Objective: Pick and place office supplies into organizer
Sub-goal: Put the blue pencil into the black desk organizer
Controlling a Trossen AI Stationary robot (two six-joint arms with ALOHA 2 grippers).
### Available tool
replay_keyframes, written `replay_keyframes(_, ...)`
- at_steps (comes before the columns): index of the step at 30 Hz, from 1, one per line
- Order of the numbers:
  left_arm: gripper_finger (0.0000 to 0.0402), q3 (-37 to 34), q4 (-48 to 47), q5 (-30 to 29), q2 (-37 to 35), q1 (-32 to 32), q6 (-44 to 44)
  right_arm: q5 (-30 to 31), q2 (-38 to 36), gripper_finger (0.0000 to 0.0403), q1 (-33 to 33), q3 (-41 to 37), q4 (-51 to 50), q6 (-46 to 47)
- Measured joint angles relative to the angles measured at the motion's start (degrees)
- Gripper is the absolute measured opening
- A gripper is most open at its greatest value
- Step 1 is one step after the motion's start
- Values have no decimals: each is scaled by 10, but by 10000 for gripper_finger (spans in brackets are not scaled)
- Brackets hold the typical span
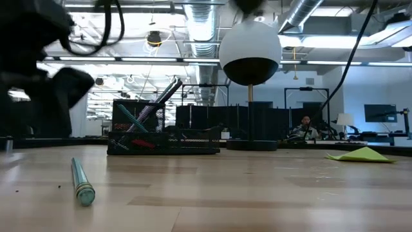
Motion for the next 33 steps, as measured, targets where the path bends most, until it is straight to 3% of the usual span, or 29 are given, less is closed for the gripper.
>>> replay_keyframes(7, 199, 0, 135, 28, 80, 34, 103, 60, -43, 98, 20, 1, 0, -49)
replay_keyframes(14, 199, 1, 207, 109, 148, 70, 91, 77, -47, 98, 40, 0, -1, -33)
replay_keyframes(25, 197, 2, 328, 73, 199, 70, 44, 77, -47, 98, 41, 0, 0, -18)
replay_keyframes(33, 143, 4, 321, 56, 199, 72, 33, 75, -46, 98, 41, 0, -1, -22)
